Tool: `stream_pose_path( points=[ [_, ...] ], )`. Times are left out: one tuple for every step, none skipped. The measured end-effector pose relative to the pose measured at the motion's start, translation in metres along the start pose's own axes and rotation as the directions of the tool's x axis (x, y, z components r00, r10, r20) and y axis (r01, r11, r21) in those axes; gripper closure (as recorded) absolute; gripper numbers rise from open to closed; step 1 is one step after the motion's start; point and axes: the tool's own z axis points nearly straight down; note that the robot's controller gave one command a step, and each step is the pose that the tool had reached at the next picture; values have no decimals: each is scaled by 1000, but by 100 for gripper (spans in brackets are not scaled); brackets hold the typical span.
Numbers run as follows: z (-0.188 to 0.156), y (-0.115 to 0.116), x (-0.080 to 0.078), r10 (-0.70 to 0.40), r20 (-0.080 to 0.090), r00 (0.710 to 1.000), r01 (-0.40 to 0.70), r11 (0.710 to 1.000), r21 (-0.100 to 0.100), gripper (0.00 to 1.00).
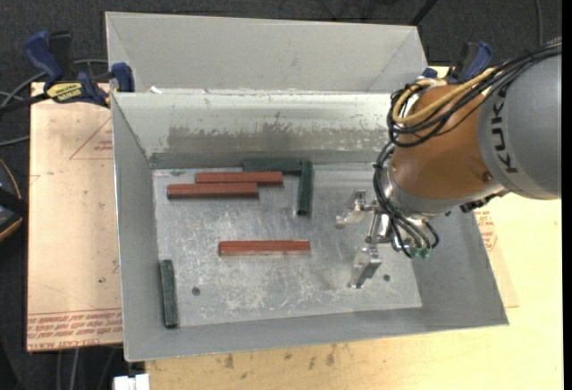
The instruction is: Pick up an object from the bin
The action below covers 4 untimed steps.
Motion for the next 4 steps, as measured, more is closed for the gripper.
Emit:
stream_pose_path(
  points=[
    [-4,0,-2,-1,8,1000,1,1000,0,0],
    [51,70,-76,-15,23,1000,15,1000,-3,100],
    [54,69,-74,-16,16,1000,16,1000,-1,0],
    [54,69,-74,-16,16,1000,16,1000,-1,0]
  ],
)
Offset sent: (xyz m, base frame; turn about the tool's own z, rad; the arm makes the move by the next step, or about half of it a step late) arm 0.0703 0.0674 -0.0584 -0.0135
